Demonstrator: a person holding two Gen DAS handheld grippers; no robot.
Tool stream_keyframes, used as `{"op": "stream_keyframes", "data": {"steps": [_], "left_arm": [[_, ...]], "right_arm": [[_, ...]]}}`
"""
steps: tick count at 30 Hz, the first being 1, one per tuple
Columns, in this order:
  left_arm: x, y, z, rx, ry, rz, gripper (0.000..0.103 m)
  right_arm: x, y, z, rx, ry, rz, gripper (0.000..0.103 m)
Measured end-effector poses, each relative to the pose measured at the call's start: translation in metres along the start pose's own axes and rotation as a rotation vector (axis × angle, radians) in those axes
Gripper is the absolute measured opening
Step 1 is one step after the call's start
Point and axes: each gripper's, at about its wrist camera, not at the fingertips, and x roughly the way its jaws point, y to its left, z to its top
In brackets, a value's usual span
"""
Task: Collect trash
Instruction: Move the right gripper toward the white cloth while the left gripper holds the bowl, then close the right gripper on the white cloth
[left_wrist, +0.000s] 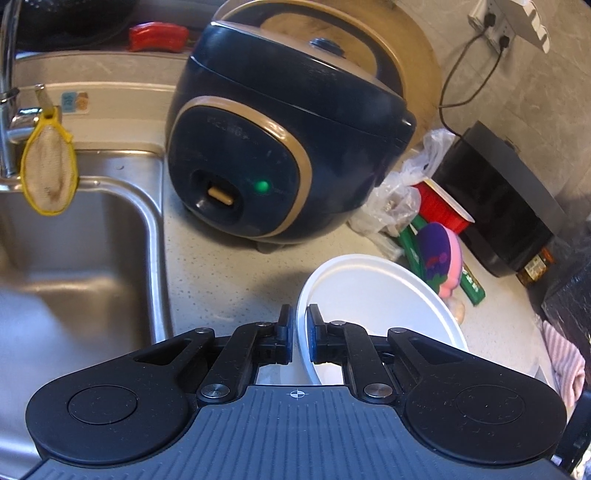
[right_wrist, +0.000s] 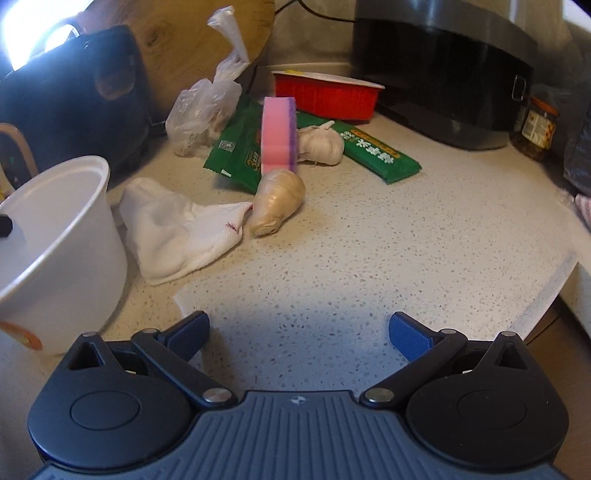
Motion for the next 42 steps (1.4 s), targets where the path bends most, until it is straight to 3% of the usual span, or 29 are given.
{"op": "stream_keyframes", "data": {"steps": [13, 20, 23, 28, 33, 38, 41, 42], "left_arm": [[-0.009, 0.004, 0.003, -0.004, -0.026, -0.010, 0.011], [-0.014, 0.002, 0.000, 0.008, -0.020, 0.019, 0.011], [-0.016, 0.003, -0.002, 0.009, -0.015, 0.033, 0.011], [-0.023, 0.008, -0.005, 0.001, -0.013, 0.054, 0.011], [-0.030, 0.017, -0.008, -0.023, -0.018, 0.078, 0.011], [-0.032, 0.020, -0.008, -0.031, -0.014, 0.079, 0.012], [-0.031, 0.020, -0.007, -0.027, -0.006, 0.073, 0.011], [-0.030, 0.019, -0.006, -0.026, -0.002, 0.070, 0.011]], "right_arm": [[0.006, -0.015, 0.008, 0.115, 0.017, -0.103, 0.103], [0.007, -0.019, 0.015, 0.103, 0.047, -0.072, 0.103], [-0.002, -0.015, 0.019, 0.096, -0.040, -0.045, 0.103], [-0.014, 0.014, 0.029, -0.108, -0.183, 0.018, 0.099], [-0.004, 0.044, 0.039, -0.255, -0.217, 0.119, 0.073], [0.017, 0.053, 0.045, -0.226, -0.152, 0.204, 0.060], [0.027, 0.055, 0.047, -0.204, -0.092, 0.209, 0.040], [0.025, 0.056, 0.045, -0.208, -0.094, 0.207, 0.029]]}}
